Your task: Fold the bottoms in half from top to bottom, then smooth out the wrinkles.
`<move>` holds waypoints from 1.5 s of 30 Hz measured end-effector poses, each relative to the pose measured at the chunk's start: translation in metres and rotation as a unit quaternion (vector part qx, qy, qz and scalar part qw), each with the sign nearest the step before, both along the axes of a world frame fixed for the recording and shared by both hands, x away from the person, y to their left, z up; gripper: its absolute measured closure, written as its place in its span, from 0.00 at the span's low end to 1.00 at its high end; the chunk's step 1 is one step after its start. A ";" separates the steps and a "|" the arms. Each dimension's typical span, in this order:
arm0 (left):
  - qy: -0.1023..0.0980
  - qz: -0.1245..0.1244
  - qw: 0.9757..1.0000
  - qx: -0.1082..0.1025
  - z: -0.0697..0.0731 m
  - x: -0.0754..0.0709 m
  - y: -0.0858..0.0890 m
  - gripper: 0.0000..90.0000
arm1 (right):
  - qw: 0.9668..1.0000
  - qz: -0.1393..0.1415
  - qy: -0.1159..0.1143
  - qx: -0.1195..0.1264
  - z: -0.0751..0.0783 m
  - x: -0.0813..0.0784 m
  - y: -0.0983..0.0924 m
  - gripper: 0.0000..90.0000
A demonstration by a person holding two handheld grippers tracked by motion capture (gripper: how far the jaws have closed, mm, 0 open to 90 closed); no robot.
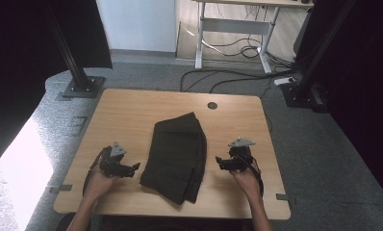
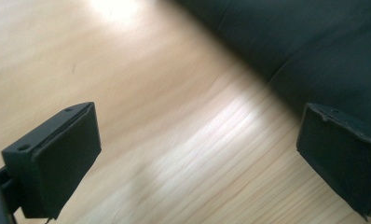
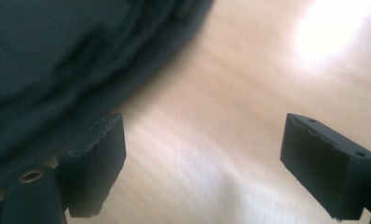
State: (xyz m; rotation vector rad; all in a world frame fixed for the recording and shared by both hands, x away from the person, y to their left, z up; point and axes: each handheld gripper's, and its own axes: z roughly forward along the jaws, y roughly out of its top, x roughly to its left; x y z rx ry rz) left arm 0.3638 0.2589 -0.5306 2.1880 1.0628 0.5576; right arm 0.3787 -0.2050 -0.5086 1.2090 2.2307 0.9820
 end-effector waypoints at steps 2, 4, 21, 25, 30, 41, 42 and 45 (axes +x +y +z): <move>0.014 0.001 1.000 0.000 -0.007 0.001 0.007 0.00 | 1.000 -0.002 0.009 0.000 -0.010 -0.005 -0.006 0.14; 0.023 0.003 1.000 -0.003 -0.012 0.003 0.013 0.00 | 1.000 -0.016 0.014 0.008 -0.018 -0.009 -0.010 0.14; 0.054 0.013 0.998 -0.024 -0.017 0.007 0.025 0.00 | 0.999 -0.038 0.025 0.007 -0.048 -0.019 -0.026 0.01; 0.054 0.012 0.998 -0.024 -0.017 0.009 0.025 0.00 | 0.999 -0.041 0.027 0.005 -0.048 -0.018 -0.026 0.00; 0.053 0.011 0.998 -0.024 -0.017 0.010 0.025 0.00 | 0.999 -0.041 0.027 0.005 -0.048 -0.018 -0.026 0.00; 0.034 -0.007 0.999 -0.029 -0.005 0.025 0.026 0.00 | 0.999 -0.045 0.020 0.013 -0.035 -0.029 -0.018 0.02; 0.029 -0.008 0.999 -0.028 -0.001 0.029 0.025 0.00 | 0.999 -0.041 0.019 0.013 -0.032 -0.032 -0.016 0.02; 0.018 -0.015 1.000 -0.016 0.015 0.045 0.015 0.00 | 1.000 -0.020 0.011 0.018 -0.021 -0.040 -0.003 0.02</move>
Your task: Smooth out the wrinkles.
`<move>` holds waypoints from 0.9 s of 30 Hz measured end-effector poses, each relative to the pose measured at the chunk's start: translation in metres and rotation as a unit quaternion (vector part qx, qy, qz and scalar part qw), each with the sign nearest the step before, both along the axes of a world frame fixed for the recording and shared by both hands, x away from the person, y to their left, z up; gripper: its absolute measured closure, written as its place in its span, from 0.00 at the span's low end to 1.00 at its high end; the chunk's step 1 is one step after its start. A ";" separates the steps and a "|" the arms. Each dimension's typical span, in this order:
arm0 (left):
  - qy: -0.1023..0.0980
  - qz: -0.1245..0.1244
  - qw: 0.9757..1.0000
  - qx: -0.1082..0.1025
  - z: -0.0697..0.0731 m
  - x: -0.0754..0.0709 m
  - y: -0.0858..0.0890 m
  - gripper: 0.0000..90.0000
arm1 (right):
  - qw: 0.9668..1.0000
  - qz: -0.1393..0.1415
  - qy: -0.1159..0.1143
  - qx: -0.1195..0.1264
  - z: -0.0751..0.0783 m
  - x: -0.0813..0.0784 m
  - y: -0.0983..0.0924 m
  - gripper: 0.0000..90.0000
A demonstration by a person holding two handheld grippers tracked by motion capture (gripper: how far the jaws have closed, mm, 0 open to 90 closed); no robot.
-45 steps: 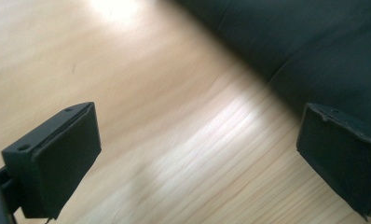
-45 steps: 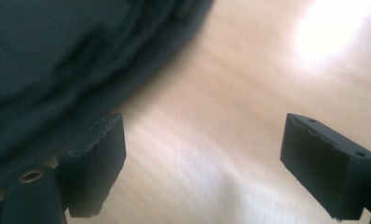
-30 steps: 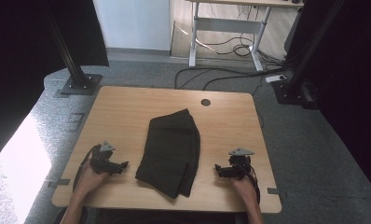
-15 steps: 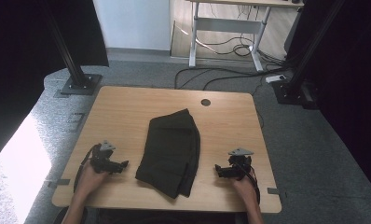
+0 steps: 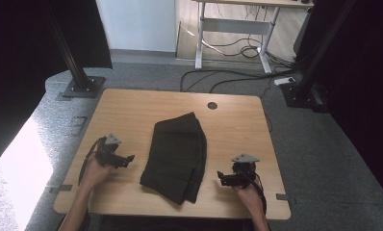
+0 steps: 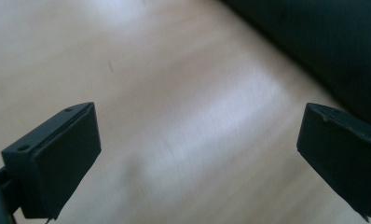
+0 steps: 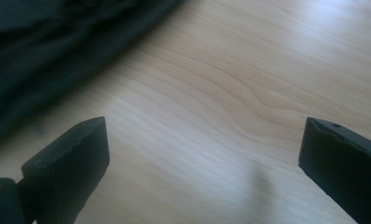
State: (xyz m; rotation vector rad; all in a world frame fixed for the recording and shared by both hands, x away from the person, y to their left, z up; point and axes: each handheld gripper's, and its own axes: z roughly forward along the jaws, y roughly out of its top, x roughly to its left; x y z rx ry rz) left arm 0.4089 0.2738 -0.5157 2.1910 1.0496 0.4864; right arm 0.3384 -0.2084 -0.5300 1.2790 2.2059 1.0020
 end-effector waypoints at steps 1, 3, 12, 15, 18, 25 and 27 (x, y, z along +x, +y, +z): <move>-0.002 -0.006 1.000 0.002 0.005 0.006 -0.004 0.00 | 1.000 0.006 -0.001 0.001 0.002 -0.002 0.003 0.02; -0.010 -0.015 1.000 0.010 0.014 0.017 -0.015 0.00 | 1.000 0.020 -0.002 0.003 0.007 -0.006 0.013 0.02; -0.021 -0.055 0.998 0.034 0.020 0.054 -0.072 0.00 | 0.998 0.068 0.005 0.010 0.012 -0.013 0.058 0.03; -0.019 -0.059 0.998 0.030 0.014 0.062 -0.083 0.00 | 0.998 0.068 0.005 0.011 0.009 -0.012 0.065 0.04; -0.015 -0.057 0.998 0.027 0.008 0.067 -0.088 0.00 | 0.998 0.064 0.009 0.011 0.004 -0.009 0.071 0.05; -0.006 -0.051 0.998 0.039 -0.007 0.067 -0.093 0.00 | 0.998 0.057 0.022 -0.017 -0.014 -0.002 0.077 0.05; -0.006 -0.048 0.998 0.041 -0.009 0.066 -0.093 0.00 | 0.998 0.053 0.026 -0.018 -0.018 0.000 0.077 0.03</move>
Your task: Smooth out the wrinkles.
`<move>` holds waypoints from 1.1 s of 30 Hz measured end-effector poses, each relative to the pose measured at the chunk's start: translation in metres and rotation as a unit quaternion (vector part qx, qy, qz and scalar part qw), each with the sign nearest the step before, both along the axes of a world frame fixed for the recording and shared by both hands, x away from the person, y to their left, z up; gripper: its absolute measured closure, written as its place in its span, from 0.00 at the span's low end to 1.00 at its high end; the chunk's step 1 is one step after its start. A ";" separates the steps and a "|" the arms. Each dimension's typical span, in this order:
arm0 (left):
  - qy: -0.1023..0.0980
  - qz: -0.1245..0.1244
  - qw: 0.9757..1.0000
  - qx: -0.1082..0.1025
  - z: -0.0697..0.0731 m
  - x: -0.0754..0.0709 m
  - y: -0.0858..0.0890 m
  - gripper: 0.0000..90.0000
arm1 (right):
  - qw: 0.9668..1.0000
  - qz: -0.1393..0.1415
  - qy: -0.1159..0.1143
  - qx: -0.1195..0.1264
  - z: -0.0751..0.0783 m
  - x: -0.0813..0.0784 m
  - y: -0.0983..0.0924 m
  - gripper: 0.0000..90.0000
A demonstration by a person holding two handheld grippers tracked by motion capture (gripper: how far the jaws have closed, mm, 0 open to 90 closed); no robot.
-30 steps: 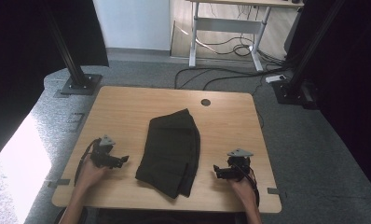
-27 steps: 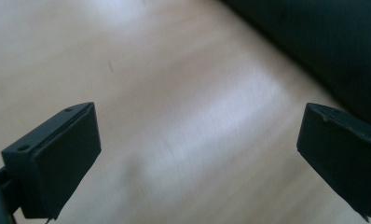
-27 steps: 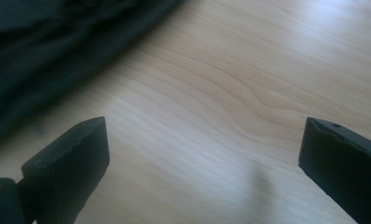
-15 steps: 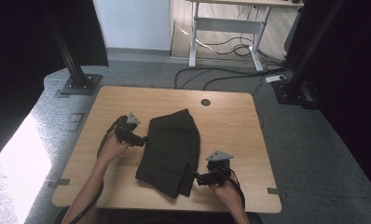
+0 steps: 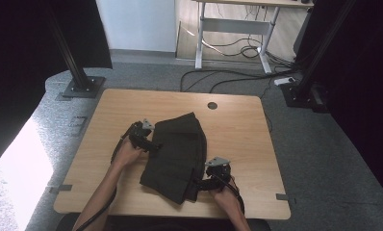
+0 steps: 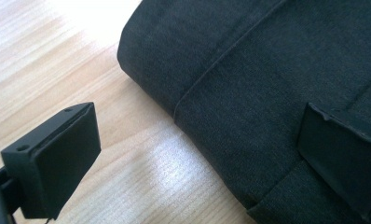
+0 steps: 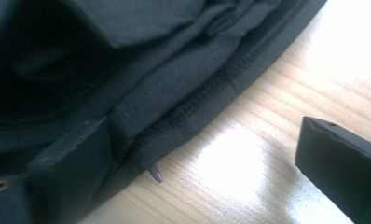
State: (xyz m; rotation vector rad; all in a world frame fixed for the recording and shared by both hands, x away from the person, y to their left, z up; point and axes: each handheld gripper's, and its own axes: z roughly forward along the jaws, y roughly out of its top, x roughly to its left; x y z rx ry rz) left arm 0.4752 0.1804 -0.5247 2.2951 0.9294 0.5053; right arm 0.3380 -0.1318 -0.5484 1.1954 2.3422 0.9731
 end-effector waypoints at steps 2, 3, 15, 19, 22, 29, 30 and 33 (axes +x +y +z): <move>0.001 0.004 1.000 -0.002 -0.004 -0.002 0.000 0.00 | 1.000 0.001 -0.002 -0.005 -0.002 0.000 0.000 0.01; 0.002 0.007 1.000 -0.006 -0.005 -0.002 0.000 0.00 | 1.000 0.001 -0.003 -0.010 -0.002 0.001 0.001 0.00; 0.046 0.013 0.996 -0.077 -0.016 -0.021 0.023 0.00 | 0.999 -0.020 -0.004 -0.031 -0.001 0.016 -0.012 0.00; 0.024 0.001 0.998 -0.056 -0.014 -0.038 0.022 0.00 | 0.999 -0.030 -0.004 -0.037 0.000 0.028 -0.020 0.00; -0.006 -0.009 1.000 -0.028 -0.010 -0.053 0.020 0.00 | 0.999 -0.034 -0.001 -0.033 0.000 0.042 -0.028 0.00; -0.024 -0.024 0.999 -0.010 -0.002 -0.069 0.021 0.00 | 0.999 -0.035 0.010 -0.022 0.000 0.059 -0.036 0.01; -0.025 -0.020 0.999 -0.014 0.002 -0.067 0.023 0.00 | 0.999 -0.032 0.011 -0.025 0.002 0.059 -0.037 0.03; -0.040 0.000 0.999 -0.014 0.017 -0.056 0.032 0.00 | 0.999 -0.038 0.000 -0.028 0.015 0.054 -0.041 0.05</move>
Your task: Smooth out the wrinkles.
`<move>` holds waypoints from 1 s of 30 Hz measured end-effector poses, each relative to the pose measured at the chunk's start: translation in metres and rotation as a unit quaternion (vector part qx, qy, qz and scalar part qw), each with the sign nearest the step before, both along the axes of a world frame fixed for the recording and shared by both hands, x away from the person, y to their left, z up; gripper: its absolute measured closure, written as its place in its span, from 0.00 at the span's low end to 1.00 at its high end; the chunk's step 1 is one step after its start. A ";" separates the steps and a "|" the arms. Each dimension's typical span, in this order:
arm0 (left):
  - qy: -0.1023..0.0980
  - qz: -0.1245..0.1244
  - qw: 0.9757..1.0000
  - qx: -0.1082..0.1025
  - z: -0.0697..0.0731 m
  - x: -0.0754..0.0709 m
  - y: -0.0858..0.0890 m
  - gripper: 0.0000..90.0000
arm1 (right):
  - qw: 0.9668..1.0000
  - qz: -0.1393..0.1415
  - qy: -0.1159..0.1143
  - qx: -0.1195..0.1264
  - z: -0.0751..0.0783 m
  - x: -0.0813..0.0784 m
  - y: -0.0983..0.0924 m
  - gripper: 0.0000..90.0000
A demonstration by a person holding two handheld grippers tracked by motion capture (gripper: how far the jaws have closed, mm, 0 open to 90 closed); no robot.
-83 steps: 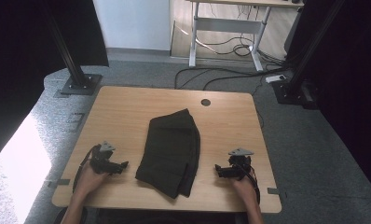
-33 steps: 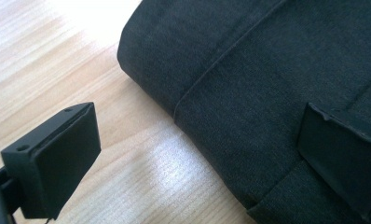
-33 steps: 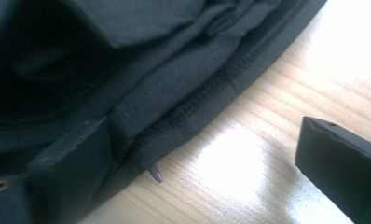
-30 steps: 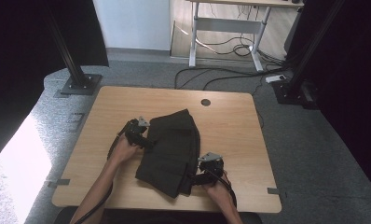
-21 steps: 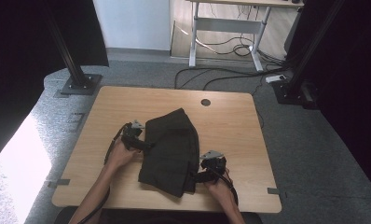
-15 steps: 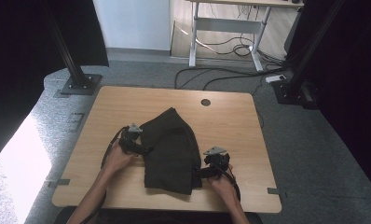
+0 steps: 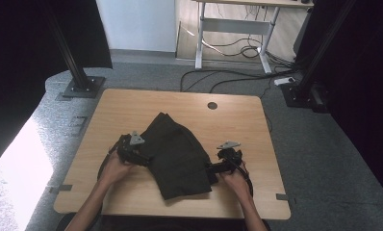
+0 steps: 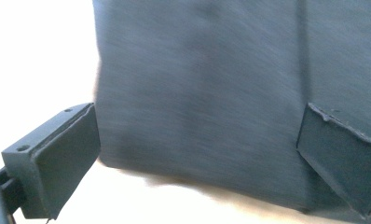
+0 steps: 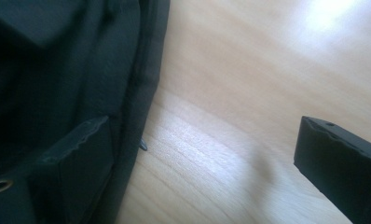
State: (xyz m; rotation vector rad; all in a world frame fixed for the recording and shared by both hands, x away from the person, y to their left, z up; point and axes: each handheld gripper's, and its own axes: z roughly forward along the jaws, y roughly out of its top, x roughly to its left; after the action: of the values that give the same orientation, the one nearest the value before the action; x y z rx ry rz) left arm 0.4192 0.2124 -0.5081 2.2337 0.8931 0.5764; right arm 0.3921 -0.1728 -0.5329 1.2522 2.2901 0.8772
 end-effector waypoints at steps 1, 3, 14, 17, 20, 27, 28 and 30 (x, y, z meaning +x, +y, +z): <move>-0.001 0.006 1.000 -0.006 0.005 0.005 0.003 0.00 | 1.000 0.001 -0.004 0.004 0.006 -0.003 -0.002 0.05; -0.008 0.019 1.000 -0.011 0.013 0.016 0.008 0.00 | 1.000 0.001 -0.013 0.007 0.019 -0.010 -0.003 0.05; -0.004 0.072 0.997 0.040 0.005 0.072 0.005 0.00 | 0.998 0.044 -0.017 0.034 0.045 -0.056 0.010 0.03; 0.010 0.086 0.995 0.048 -0.008 0.076 0.007 0.00 | 0.998 0.051 -0.007 0.029 0.029 -0.060 0.021 0.02; 0.015 0.096 0.995 0.030 -0.015 0.075 0.010 0.00 | 0.999 0.053 0.002 0.009 0.013 -0.059 0.029 0.01; 0.026 0.093 0.995 0.026 -0.018 0.063 0.019 0.00 | 1.000 0.015 0.009 -0.017 -0.010 -0.044 0.019 0.00; 0.026 0.093 0.995 0.026 -0.018 0.063 0.019 0.00 | 1.000 0.006 0.008 -0.018 -0.011 -0.041 0.016 0.00; 0.025 0.090 0.995 0.022 -0.019 0.052 0.023 0.00 | 1.000 -0.009 0.008 -0.018 -0.011 -0.033 0.011 0.00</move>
State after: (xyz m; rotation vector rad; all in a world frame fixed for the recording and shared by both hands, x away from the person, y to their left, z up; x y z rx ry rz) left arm 0.4714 0.2350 -0.5275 2.2284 1.1269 0.6297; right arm 0.3591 -0.1619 -0.5434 1.2674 2.2922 0.8198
